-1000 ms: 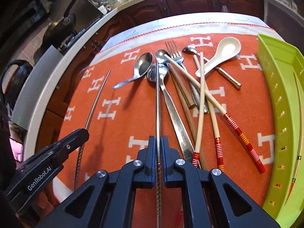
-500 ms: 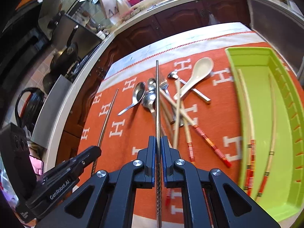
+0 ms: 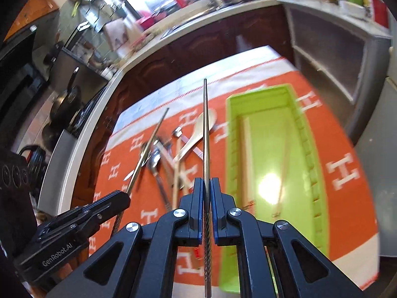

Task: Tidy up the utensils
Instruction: 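Carry both long metal spoons into the green tray and open both tools, then grasp a red-striped chopstick with the left tool while the right tool grasps another, then carry both chopsticks over the green tray and open both tools inside, then move both open tools back over the remaining metal spoons, then grasp a metal spoon with the left tool while the right tool grasps another spoon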

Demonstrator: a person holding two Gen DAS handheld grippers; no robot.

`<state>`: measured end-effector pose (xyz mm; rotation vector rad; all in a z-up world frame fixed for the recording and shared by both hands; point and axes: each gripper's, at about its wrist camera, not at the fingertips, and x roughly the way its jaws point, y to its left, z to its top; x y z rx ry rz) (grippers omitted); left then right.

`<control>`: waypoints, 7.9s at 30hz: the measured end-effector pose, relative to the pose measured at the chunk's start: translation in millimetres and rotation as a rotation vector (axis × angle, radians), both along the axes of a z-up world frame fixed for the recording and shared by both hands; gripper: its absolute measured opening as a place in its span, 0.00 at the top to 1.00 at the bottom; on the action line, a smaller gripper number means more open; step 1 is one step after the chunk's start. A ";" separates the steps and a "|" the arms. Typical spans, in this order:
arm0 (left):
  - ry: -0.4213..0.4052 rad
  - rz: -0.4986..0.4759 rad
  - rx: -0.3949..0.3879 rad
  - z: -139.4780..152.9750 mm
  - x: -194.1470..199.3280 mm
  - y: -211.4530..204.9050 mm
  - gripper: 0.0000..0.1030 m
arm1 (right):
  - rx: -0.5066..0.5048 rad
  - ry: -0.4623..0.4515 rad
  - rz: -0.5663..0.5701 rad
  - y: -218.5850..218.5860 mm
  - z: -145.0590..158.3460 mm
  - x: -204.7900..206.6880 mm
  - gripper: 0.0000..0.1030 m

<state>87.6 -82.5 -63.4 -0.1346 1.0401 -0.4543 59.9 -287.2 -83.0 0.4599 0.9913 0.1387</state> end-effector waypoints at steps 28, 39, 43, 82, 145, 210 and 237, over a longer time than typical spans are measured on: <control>0.026 -0.027 0.116 -20.7 8.5 -47.8 0.57 | -0.032 0.028 -0.024 -36.9 -9.8 -9.9 0.80; -0.048 0.075 0.133 -17.7 9.3 39.0 0.55 | -0.056 0.021 0.167 40.1 -7.0 16.3 0.80; 0.008 0.054 0.083 -42.6 18.4 52.1 0.55 | -0.066 0.022 0.229 63.2 -13.5 34.7 0.80; 0.115 0.095 0.059 -106.4 43.5 37.4 0.97 | -0.067 0.185 0.321 93.0 -91.3 96.6 0.80; 0.173 -0.039 -0.022 -37.0 40.3 -106.4 0.97 | 0.006 0.091 -0.063 -90.5 -18.7 -5.2 0.94; -0.057 0.326 0.200 -19.1 -24.9 163.8 0.46 | -0.047 0.070 0.391 156.8 -3.7 36.0 0.82; 0.192 0.307 -0.052 -88.1 102.0 207.4 0.44 | -0.007 0.159 0.386 178.5 -95.2 124.1 0.82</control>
